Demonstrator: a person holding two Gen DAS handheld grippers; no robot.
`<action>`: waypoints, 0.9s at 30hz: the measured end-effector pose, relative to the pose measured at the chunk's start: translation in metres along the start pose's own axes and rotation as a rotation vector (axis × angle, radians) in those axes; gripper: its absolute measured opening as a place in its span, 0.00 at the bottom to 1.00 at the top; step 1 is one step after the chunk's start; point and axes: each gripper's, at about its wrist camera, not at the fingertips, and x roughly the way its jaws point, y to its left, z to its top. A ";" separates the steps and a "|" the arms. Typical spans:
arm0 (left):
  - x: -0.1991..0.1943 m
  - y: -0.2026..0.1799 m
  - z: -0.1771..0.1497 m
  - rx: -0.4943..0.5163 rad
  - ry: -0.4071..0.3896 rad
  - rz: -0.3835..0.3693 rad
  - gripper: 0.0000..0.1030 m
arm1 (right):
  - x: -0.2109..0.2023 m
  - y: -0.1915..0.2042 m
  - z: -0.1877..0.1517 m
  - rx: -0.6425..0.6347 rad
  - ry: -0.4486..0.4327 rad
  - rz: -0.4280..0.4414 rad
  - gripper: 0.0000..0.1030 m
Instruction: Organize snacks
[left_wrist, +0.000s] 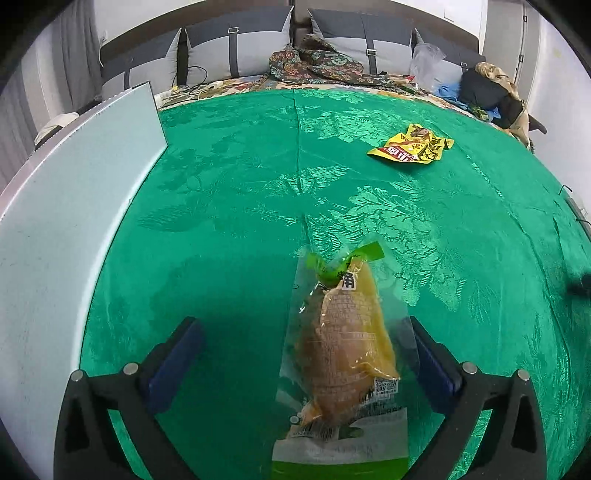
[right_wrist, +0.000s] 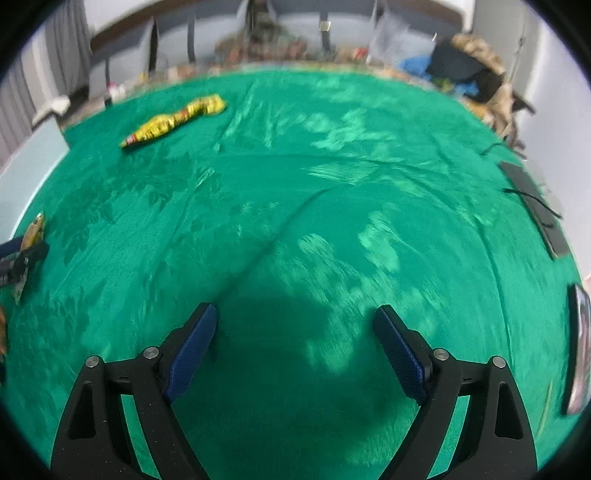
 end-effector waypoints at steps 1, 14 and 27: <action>0.000 0.000 0.000 0.000 0.000 0.000 1.00 | 0.005 0.005 0.023 0.035 0.022 0.028 0.87; 0.000 0.000 0.000 0.000 0.000 -0.001 1.00 | 0.122 0.126 0.217 0.201 0.094 0.143 0.87; -0.001 0.000 0.000 0.000 -0.001 0.000 1.00 | 0.054 0.147 0.113 -0.305 0.000 0.224 0.49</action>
